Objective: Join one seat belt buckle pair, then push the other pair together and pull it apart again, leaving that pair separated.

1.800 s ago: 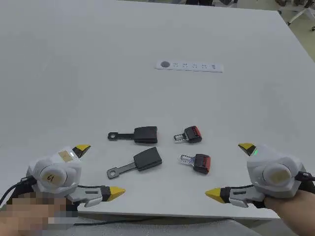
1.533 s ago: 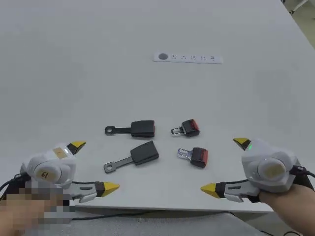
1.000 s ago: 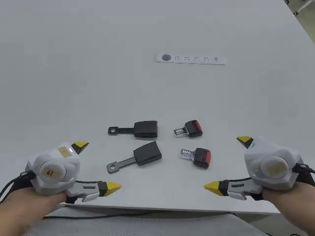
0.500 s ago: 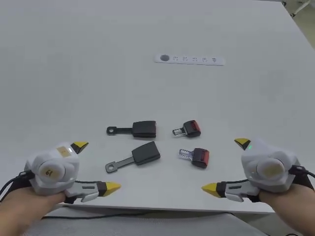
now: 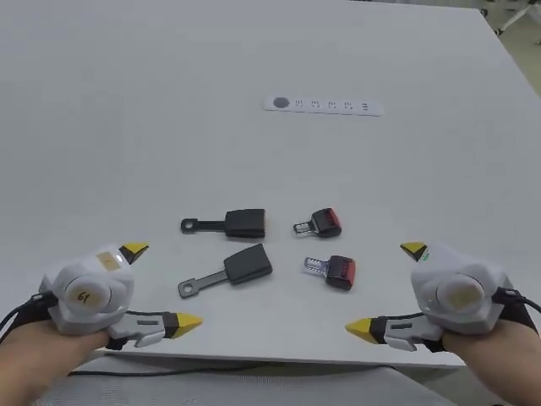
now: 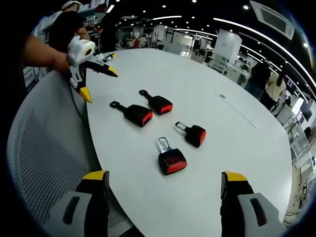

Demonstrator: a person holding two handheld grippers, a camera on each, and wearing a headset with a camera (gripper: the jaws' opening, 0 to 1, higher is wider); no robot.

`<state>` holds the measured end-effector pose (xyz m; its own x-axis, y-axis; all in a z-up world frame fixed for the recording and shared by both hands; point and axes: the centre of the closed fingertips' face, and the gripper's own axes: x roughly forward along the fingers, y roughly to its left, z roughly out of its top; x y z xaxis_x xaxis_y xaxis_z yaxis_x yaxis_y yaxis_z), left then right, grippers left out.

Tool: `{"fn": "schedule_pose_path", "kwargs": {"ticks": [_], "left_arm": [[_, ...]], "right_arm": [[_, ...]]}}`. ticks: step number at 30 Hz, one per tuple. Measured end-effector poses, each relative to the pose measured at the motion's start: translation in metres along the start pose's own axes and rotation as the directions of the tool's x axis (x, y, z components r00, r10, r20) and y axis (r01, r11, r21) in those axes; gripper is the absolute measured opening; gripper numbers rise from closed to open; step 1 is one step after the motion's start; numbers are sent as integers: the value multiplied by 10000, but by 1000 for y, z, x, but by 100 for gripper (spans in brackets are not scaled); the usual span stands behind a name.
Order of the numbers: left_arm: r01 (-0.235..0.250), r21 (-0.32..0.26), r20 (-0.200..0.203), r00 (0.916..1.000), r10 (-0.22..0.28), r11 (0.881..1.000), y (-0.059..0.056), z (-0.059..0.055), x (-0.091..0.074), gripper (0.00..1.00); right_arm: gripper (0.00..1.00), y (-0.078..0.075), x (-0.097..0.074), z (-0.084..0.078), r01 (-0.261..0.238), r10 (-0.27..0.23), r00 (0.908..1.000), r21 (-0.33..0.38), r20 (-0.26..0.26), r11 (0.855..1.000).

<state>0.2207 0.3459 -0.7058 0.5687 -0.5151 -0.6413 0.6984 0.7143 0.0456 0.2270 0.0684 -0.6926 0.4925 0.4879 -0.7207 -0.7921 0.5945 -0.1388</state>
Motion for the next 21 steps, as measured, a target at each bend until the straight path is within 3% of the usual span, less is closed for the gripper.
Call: {"fn": "schedule_pose_path", "kwargs": {"ticks": [7, 21], "left_arm": [[74, 227, -180, 9998, -70, 9997, -1, -3, 0, 92], [44, 19, 8, 10000, -44, 10000, -3, 4, -2, 92]], "right_arm": [[93, 1, -1, -2, 21, -22, 9999, -26, -154, 10000], [92, 0, 2, -2, 63, -64, 9998, -57, -195, 10000]]}}
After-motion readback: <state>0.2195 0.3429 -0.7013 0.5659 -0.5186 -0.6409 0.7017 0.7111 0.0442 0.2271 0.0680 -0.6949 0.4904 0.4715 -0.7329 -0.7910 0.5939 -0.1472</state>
